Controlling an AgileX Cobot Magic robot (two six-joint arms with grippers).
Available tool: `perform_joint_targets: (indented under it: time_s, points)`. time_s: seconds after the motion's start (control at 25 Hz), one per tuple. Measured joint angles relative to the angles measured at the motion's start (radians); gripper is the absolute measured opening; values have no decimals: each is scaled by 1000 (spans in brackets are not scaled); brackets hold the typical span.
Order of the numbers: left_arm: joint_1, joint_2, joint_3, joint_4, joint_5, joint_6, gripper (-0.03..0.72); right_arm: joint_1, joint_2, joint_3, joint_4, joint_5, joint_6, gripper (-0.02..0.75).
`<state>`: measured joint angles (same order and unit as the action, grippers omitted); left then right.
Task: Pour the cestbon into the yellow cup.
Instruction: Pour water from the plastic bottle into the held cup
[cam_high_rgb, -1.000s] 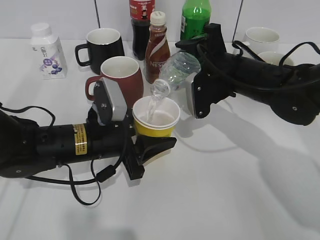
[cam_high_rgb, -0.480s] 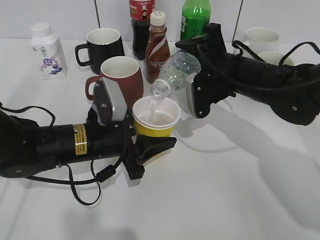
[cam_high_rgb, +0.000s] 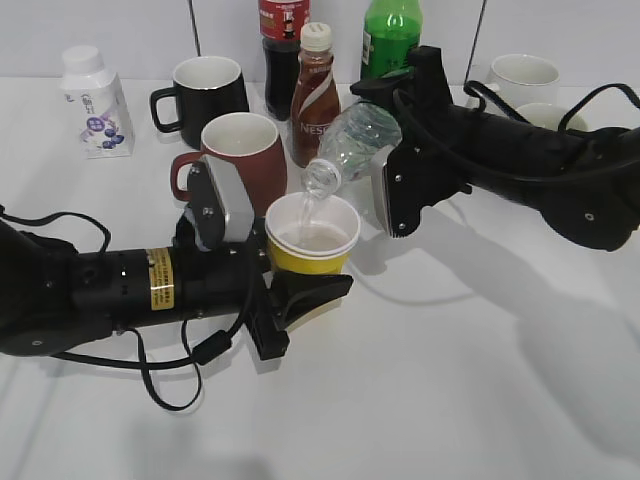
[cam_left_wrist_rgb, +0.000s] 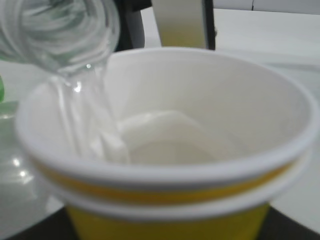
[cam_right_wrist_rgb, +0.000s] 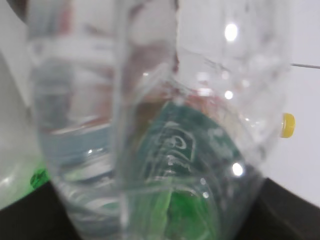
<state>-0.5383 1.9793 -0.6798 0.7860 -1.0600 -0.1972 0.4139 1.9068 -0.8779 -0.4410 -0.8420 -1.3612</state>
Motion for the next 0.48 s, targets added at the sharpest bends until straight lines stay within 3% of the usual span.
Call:
perform_joint_targets:
  time_s: [0.48]
  points:
    - [0, 0, 0, 0, 2, 0, 377, 0, -2, 0, 2, -1, -27, 475]
